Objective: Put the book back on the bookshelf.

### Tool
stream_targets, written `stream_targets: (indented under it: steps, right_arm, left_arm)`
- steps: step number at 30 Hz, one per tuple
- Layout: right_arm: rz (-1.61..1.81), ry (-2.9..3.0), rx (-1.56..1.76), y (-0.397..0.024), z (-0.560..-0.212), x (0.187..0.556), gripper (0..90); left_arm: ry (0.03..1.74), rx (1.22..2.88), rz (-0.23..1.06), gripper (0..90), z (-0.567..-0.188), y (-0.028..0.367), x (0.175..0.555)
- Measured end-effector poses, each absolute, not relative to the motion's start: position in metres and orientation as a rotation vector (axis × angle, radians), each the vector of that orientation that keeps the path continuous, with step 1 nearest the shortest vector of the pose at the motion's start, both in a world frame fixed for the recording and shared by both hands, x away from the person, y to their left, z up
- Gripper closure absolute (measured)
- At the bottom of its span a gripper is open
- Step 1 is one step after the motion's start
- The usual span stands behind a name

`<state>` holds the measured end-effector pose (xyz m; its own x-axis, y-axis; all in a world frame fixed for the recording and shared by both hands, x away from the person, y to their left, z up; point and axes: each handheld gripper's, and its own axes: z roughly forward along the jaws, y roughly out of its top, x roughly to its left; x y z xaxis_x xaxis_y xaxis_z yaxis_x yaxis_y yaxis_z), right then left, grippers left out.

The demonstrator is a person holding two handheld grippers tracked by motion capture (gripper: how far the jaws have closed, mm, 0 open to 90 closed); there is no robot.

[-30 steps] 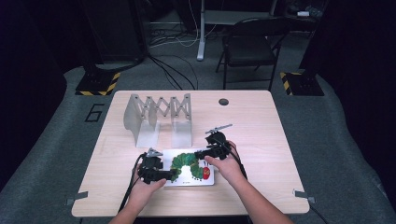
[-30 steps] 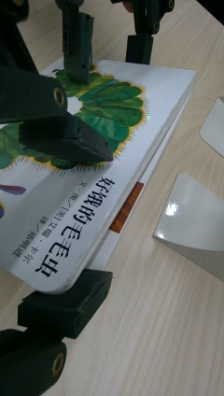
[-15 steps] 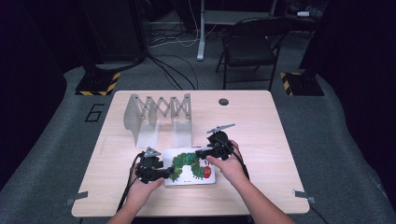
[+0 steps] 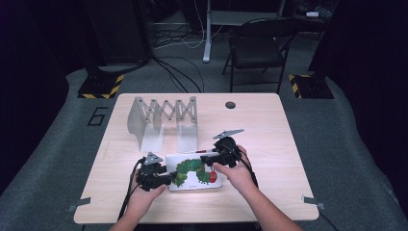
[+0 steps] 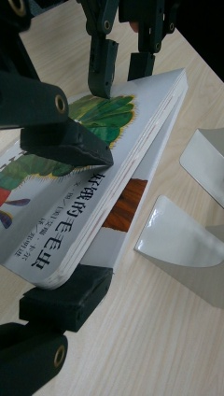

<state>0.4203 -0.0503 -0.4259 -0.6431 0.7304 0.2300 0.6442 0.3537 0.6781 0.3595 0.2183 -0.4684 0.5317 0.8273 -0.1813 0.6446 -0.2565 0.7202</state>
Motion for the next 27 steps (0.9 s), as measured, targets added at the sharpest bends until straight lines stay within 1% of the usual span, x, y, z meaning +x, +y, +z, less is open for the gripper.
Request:
stream_targets:
  steps: [6,13,20,25,27]
  right_arm:
    - [1.186,2.489,1.265,-0.051,-0.426,0.421,38.7]
    - [1.195,2.486,1.223,-0.051,-0.426,0.42,37.0]
    - [1.209,2.464,1.219,-0.049,-0.423,0.418,31.8]
    - [1.209,2.472,1.222,-0.046,-0.421,0.416,31.0]
    - [1.212,2.479,1.214,-0.046,-0.421,0.414,31.2]
  left_arm:
    - [1.164,1.994,0.255,56.4,-0.469,0.225,0.361]
    - [1.156,2.01,0.277,58.0,-0.465,0.225,0.357]
    - [1.138,2.018,0.352,60.1,-0.455,0.224,0.356]
    - [1.117,2.038,0.429,60.3,-0.451,0.223,0.354]
    - [1.11,2.049,0.429,60.3,-0.453,0.224,0.352]
